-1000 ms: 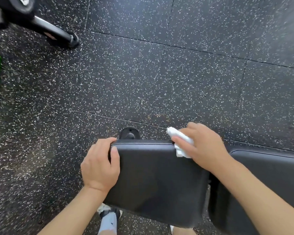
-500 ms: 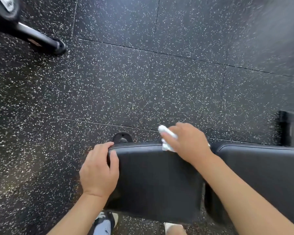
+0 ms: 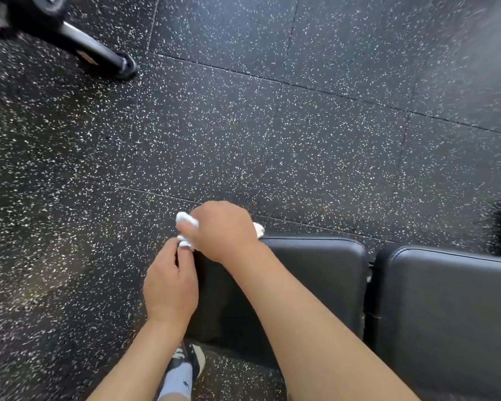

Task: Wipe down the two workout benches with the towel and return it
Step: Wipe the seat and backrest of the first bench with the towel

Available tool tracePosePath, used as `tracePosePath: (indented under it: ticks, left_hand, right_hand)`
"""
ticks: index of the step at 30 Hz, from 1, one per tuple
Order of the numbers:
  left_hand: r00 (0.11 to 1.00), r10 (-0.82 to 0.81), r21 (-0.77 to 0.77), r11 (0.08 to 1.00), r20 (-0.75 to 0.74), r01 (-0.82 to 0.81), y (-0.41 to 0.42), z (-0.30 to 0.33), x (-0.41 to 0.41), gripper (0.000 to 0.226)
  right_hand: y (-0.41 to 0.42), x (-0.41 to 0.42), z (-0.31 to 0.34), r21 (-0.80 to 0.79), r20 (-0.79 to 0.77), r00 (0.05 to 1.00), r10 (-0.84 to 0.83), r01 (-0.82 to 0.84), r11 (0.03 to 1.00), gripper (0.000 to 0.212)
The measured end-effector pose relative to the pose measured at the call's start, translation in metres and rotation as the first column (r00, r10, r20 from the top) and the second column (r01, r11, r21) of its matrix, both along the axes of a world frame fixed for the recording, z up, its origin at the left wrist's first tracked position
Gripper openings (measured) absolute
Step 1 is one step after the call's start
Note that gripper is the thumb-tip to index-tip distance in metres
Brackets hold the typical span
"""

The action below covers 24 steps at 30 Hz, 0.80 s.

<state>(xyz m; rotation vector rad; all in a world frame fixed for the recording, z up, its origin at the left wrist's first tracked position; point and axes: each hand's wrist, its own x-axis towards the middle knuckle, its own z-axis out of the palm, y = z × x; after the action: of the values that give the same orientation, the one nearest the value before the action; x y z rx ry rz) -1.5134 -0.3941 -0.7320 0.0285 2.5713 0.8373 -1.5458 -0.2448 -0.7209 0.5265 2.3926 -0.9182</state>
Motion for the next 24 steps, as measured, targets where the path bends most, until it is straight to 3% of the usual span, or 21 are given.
tracePosePath:
  ticks: [5,11,18,21,24]
  left_hand:
    - [0.995,0.089,0.024,0.996,0.042,-0.091,-0.028,-0.004,0.021,0.045]
    - [0.98,0.171,0.123,0.976,0.099,-0.182,-0.027,-0.006,0.019,0.04]
    - [0.928,0.239,0.179,0.938,0.285,-0.297,-0.03,-0.003,0.021,0.043]
    - [0.871,0.218,0.236,0.908,0.44,-0.347,-0.041,0.001,0.021,0.052]
    - [0.73,0.318,0.2,0.827,0.605,-0.525,-0.051,0.004,0.017,0.036]
  right_hand:
    - [0.033,0.032,0.009,-0.007,-0.078,0.996,0.053,-0.053,0.999,0.058]
    - [0.12,0.093,0.008,0.169,0.084,0.996,-0.019,0.005,0.986,0.071]
    - [0.061,0.051,0.006,0.174,0.042,0.999,-0.001,-0.006,0.985,0.067]
    - [0.0,0.011,0.004,0.193,-0.077,0.983,0.166,-0.149,0.97,0.062]
    - [-0.057,-0.014,0.003,0.286,-0.144,0.866,0.48,-0.428,0.857,0.052]
